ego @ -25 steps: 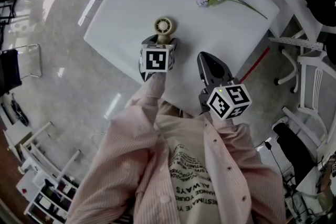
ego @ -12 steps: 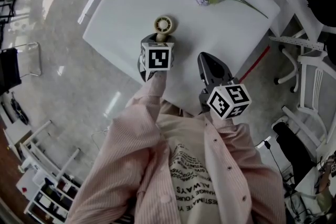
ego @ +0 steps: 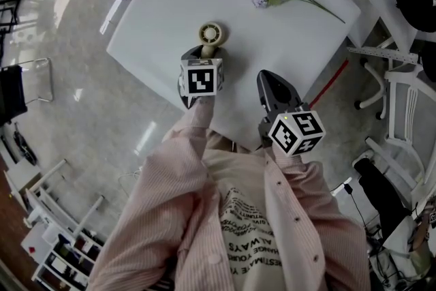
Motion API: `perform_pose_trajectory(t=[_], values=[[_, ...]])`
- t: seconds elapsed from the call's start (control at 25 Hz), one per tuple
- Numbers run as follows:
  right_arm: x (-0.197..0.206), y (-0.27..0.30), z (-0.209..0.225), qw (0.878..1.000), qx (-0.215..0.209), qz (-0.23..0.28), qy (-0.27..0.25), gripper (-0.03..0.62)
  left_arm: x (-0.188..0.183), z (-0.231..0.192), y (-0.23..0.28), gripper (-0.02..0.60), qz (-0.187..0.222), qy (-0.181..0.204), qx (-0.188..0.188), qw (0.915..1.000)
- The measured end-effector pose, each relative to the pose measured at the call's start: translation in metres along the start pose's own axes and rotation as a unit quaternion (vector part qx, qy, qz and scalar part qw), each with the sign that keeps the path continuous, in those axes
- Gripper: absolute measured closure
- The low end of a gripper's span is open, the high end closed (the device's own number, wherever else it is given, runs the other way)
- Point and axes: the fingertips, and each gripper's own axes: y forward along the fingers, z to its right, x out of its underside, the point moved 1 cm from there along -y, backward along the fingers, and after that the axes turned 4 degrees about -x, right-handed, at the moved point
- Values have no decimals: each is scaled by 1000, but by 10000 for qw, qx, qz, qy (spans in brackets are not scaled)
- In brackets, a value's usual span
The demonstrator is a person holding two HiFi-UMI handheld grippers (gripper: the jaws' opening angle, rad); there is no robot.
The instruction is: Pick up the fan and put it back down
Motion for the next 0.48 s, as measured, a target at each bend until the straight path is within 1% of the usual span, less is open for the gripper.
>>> perform_pose_trajectory(t=[0.32, 0.48], values=[[-4, -4, -4, 9999, 43, 90, -33, 594, -7, 2, -16, 397, 323, 68, 108, 9994], [-10, -4, -13, 9998, -12, 157, -135, 595, -10, 6, -32, 397, 514, 212, 215, 9982]])
